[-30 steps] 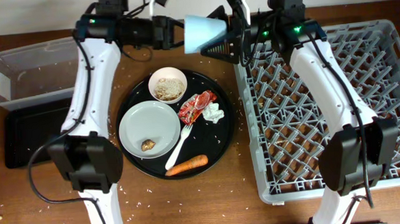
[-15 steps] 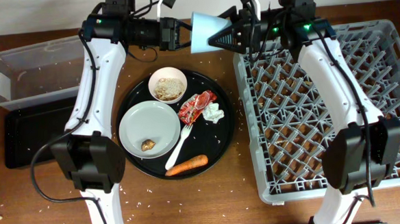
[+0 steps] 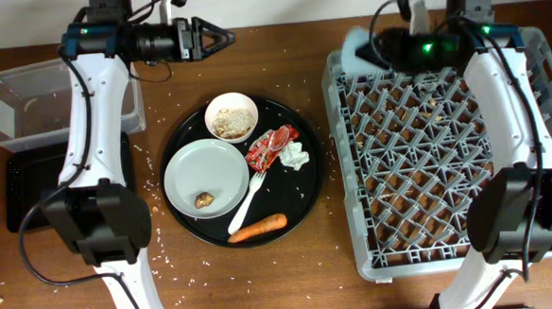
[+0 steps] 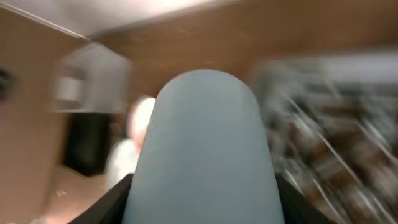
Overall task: Sort waste into correct bins and load items into the dishwasher rack
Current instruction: 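Lower the blue cup upside down into the rack with the right gripper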
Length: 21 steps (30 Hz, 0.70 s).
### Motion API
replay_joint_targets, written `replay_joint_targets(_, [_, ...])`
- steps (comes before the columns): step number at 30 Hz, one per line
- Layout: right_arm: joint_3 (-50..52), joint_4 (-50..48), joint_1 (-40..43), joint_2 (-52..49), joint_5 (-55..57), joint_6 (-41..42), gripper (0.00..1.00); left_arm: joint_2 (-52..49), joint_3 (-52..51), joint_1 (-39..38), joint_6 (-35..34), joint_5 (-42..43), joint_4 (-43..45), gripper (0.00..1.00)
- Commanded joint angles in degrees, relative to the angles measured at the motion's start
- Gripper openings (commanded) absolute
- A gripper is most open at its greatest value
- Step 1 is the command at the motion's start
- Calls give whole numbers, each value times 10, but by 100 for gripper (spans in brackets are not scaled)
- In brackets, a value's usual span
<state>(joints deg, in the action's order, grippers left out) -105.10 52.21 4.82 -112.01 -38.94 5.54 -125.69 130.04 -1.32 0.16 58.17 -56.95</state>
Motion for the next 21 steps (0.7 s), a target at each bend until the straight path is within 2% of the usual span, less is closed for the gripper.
replay_joint_targets(1, [-14,80,-3,59,230,-5,46,1,6,-3,5,-236,-28,58])
replay_joint_targets(4, [-14,162,-4,64,367,11,46,1,6,-3,5,-394,-71,58])
replay_joint_targets(6, [-14,199,-4,64,411,30,46,1,5,-3,7,-441,-87,58])
replay_joint_targets(10, [-12,252,-3,53,423,30,46,0,5,-3,7,-462,-94,58])
replay_joint_targets(20, [-8,256,-3,-35,391,29,46,0,5,-3,29,-462,-106,58])
replay_joint_targets(21, [-8,255,-3,-45,392,29,56,0,5,-3,29,-462,-108,58])
